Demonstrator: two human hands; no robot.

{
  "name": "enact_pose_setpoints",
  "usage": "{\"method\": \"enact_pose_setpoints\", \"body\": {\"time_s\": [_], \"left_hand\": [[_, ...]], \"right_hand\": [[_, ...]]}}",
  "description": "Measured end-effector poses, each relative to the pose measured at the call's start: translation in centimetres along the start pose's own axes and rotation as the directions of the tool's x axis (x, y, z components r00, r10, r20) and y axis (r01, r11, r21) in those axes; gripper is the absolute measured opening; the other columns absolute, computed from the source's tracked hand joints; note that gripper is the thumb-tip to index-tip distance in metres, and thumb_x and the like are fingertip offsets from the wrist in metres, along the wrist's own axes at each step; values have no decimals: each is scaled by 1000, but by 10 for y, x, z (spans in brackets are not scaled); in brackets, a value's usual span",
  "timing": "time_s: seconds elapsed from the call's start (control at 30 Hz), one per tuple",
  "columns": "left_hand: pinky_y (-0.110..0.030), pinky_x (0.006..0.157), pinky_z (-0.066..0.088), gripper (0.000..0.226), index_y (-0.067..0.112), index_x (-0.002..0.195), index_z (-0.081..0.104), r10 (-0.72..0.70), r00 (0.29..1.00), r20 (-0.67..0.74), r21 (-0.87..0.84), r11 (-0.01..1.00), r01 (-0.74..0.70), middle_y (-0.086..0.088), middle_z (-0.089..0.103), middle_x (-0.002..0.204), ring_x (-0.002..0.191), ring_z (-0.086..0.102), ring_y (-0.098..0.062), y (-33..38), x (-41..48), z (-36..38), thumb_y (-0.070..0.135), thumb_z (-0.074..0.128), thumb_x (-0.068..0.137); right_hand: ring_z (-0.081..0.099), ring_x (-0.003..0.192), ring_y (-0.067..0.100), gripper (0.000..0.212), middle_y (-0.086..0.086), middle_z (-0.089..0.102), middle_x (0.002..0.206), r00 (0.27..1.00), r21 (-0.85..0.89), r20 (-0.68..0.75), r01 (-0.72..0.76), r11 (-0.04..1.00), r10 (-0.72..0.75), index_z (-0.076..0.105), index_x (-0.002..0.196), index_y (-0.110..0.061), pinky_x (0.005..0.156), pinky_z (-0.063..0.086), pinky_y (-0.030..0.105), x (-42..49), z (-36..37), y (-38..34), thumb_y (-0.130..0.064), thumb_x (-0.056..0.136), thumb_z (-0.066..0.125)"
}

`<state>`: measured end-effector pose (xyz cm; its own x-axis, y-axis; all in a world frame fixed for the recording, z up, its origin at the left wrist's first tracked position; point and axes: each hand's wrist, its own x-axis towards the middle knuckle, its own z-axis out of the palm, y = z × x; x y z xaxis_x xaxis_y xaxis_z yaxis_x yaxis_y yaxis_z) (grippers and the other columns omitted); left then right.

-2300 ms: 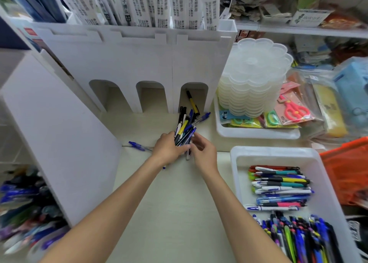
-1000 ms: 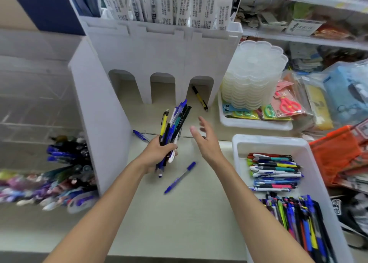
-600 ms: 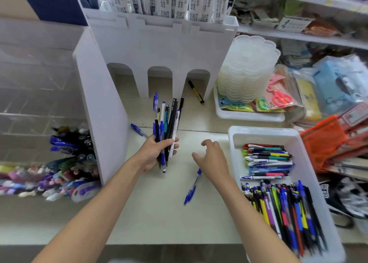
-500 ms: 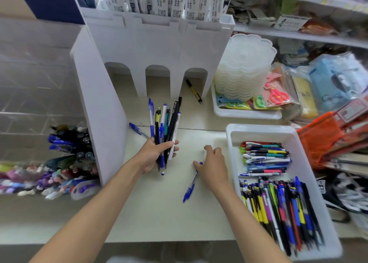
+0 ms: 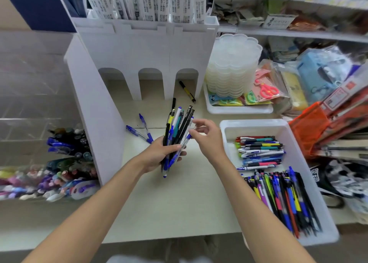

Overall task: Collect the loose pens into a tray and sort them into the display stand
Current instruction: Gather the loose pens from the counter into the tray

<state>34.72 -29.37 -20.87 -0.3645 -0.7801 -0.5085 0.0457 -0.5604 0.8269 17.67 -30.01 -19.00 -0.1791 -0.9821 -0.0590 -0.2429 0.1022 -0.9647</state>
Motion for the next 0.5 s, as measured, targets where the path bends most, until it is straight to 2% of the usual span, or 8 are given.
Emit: {"method": "enact_pose_setpoints", "body": {"time_s": [0.1,0.17,0.3,0.4,0.5], "left_hand": [[-34,80,59,32,10,129,58,-17,999,32,-90,996,20,-9,74,106,98,72,-23,6,-1,3,13,61,96],[-34,79,58,31,9,127,58,-31,996,78,-87,996,38,-9,74,106,96,72,-22,11,-1,7,13,61,96],[-31,72,57,30,1,122,59,-49,985,164,-138,988,73,-11,72,99,80,67,-17,17,0,27,11,63,94],[-35,77,57,33,1,122,59,-68,975,214,-107,990,92,-8,72,97,82,68,-19,22,3,43,11,66,91],[-37,81,58,30,0,120,59,-68,967,245,-91,991,93,-8,70,94,82,68,-19,27,6,65,9,66,92]], "right_hand": [[62,84,12,27,5,62,103,998,-23,-14,57,998,-58,64,97,-26,71,51,15,-1,-4,-4,-4,83,73],[61,83,10,28,5,63,103,997,-23,-27,70,997,-71,63,97,-26,72,51,15,-2,-8,-5,-3,83,72],[63,84,13,25,2,65,102,995,-20,-51,85,996,-86,61,93,-23,71,51,17,-5,-21,-9,-2,84,70],[64,85,16,22,-2,65,98,995,-55,-42,85,995,-87,61,96,-18,72,54,20,-7,-41,-13,-3,83,72],[66,91,15,26,-7,66,98,995,-39,-31,89,995,-90,62,105,-20,80,56,26,-8,-64,-14,-5,86,71]]}}
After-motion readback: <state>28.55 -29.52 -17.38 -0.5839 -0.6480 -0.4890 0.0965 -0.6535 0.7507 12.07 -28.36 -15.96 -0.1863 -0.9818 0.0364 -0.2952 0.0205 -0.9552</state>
